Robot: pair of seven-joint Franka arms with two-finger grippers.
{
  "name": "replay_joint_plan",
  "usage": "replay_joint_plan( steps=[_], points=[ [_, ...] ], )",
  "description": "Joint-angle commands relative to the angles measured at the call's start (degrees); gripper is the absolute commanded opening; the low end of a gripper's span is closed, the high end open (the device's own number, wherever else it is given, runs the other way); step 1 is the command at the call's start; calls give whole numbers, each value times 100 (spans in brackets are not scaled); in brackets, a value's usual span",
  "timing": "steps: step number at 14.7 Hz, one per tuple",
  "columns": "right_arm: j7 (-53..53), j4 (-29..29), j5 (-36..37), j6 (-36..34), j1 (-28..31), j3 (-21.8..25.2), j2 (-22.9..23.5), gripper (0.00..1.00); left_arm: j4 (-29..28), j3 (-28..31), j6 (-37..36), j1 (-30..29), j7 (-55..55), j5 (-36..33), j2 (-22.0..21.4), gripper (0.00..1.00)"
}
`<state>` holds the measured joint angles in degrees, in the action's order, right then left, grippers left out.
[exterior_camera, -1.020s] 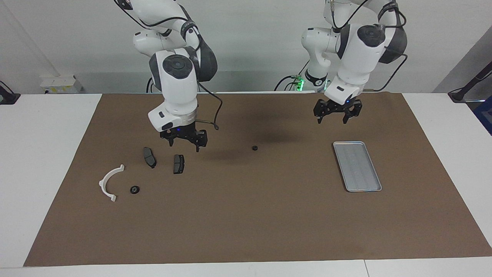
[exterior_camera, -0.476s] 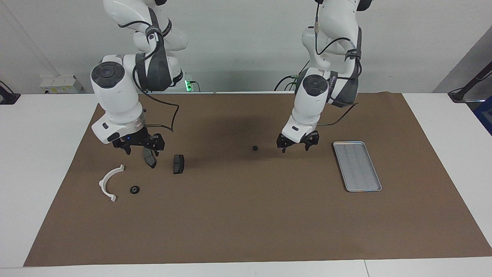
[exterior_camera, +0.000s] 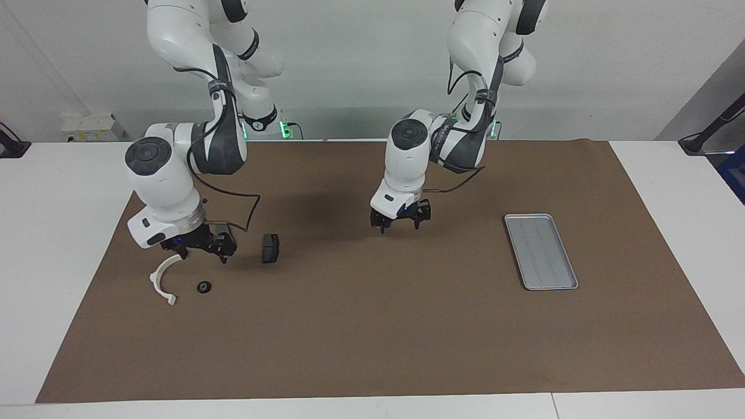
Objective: Pick bearing gear from pile to tray
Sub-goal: 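Withdraw the right gripper while the left gripper reaches the gear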
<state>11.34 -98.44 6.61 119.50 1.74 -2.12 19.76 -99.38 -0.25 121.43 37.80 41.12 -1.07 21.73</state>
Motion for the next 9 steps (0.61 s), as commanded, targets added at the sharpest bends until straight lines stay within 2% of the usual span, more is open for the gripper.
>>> replay_joint_plan(
  steps=[1, 5, 9],
  points=[
    [289, -9, -20, 161, 160, -52, 141, 100, -221, 96, 64, 228, 291, -78, -46, 100],
    [720, -9, -2, 442, 291, -35, 527, 97, -801, 96, 661, 421, 352, -78, -213, 100],
    [921, 26, 252, 653, 327, -35, 739, 99, -951, 87, 715, 526, 493, -78, -266, 100]
  ],
)
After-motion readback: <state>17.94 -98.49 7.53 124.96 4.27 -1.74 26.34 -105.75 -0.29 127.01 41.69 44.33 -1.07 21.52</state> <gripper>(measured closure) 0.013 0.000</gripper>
